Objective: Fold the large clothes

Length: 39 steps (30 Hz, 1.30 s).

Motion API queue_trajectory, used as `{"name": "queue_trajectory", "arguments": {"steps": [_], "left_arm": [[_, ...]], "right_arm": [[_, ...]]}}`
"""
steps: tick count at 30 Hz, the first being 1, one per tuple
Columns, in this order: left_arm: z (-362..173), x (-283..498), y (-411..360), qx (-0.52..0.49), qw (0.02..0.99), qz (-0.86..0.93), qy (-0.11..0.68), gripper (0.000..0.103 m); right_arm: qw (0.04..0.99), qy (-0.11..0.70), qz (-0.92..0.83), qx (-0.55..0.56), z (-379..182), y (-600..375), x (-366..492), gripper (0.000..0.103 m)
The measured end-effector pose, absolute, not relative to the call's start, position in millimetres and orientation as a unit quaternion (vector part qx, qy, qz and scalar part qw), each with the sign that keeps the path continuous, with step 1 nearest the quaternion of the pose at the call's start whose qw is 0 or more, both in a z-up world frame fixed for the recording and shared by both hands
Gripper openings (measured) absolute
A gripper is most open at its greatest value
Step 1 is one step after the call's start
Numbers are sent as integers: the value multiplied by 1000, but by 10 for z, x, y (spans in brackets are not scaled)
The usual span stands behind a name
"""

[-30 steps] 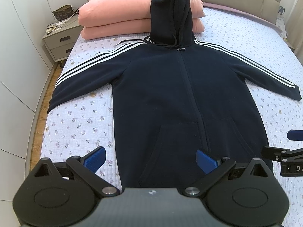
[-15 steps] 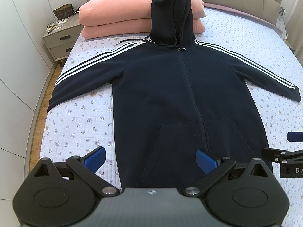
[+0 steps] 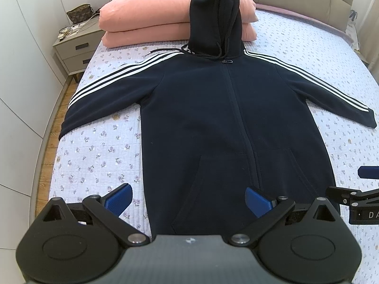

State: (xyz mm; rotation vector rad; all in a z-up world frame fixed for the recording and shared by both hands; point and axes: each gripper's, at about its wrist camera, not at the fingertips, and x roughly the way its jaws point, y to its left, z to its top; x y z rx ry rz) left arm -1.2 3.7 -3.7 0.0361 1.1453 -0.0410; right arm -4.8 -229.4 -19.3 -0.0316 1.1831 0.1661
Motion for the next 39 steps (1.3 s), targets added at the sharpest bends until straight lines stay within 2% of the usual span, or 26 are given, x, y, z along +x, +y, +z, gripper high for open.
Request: {"name": "queue_trajectory", "arguments": {"steps": [31, 37, 39], "left_arm": [[-101, 37, 143, -11, 834, -34, 550, 103], [-345, 458, 627, -83, 834, -14, 545, 103], [-513, 690, 936, -138, 834, 5, 534, 103]], "right_arm": [[824, 558, 93, -21, -215, -2255, 19, 103], [825, 550, 126, -28, -319, -2066, 629, 103], [821, 552, 147, -27, -405, -1928, 959, 103]]}}
